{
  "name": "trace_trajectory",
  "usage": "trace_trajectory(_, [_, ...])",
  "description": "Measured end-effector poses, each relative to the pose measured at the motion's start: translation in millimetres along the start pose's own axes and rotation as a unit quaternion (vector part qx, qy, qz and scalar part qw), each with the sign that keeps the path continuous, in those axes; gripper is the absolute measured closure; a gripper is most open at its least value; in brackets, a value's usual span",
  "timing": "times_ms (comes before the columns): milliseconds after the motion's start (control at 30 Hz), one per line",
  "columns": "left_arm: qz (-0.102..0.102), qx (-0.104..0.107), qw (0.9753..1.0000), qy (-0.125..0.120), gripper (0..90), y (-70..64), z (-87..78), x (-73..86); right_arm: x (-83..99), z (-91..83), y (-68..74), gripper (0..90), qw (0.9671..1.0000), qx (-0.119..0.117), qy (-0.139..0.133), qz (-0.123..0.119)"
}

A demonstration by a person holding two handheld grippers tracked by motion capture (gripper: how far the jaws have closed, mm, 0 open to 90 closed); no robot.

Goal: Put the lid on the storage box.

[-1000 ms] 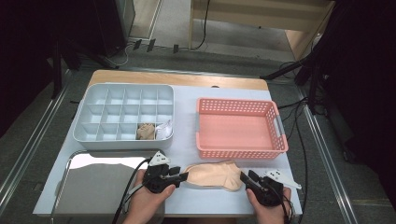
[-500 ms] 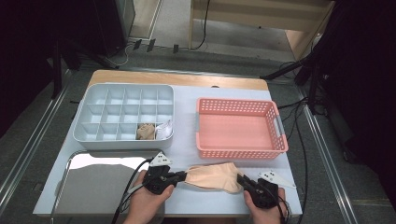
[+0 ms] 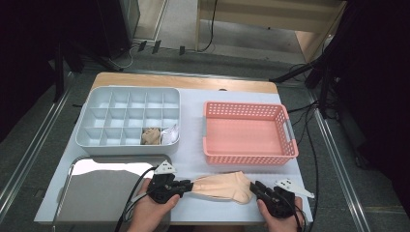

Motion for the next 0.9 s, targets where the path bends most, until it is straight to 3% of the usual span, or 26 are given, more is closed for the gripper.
trace_trajectory(67, [0.0,0.002,1.0,-0.002,78.7,-0.4,-0.9,-0.7,-1.7,-3.7,-2.1,73.2,0.9998,-0.003,-0.011,0.014])
trace_trajectory(167, [0.003,0.004,1.0,0.0,85.4,-1.5,-0.6,-0.3,3.6,1.5,-1.9,72.3,0.9996,-0.014,0.007,0.023])
trace_trajectory(267, [0.01,-0.003,0.9999,-0.007,88.9,-1.5,-2.1,-1.0,9.2,7.9,1.3,86.2,0.9995,-0.008,0.029,0.013])
trace_trajectory(333, [0.011,-0.006,0.9999,-0.011,89.9,-0.1,-3.2,-1.9,8.0,6.7,2.2,87.4,0.9993,0.003,0.036,0.012])
trace_trajectory(400, [0.014,-0.007,0.9998,-0.008,89.4,0.4,-2.3,-1.2,5.2,2.4,2.1,85.3,0.9995,0.015,0.026,0.012])
trace_trajectory(467, [0.017,-0.012,0.9998,-0.007,87.0,-0.1,-0.7,-0.2,2.0,-2.8,5.1,78.4,0.9993,0.036,-0.004,0.001])
trace_trajectory(600, [0.014,-0.016,0.9997,-0.012,77.7,0.1,-0.6,-1.9,-1.7,-3.2,28.3,84.5,0.9988,0.008,-0.043,-0.022])
trace_trajectory(700, [0.017,-0.011,0.9998,-0.001,82.2,-1.2,1.8,-0.7,4.3,12.9,52.2,85.3,0.9983,-0.029,-0.021,-0.046])
trace_trajectory(833, [0.017,-0.017,0.9997,-0.002,87.9,-0.9,2.8,-0.4,18.6,33.8,79.6,85.5,0.9952,-0.049,0.025,-0.082])
trace_trajectory(900, [0.015,-0.019,0.9997,-0.002,88.1,0.6,1.9,-1.0,27.2,36.7,84.1,87.0,0.9929,-0.043,0.048,-0.1])
Point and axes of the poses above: each handheld gripper's, and its own axes: z roughly forward along the jaws, x roughly out of its underside, y roughly to its left, the point moved 5 cm from there along z, roughly forward along the jaws
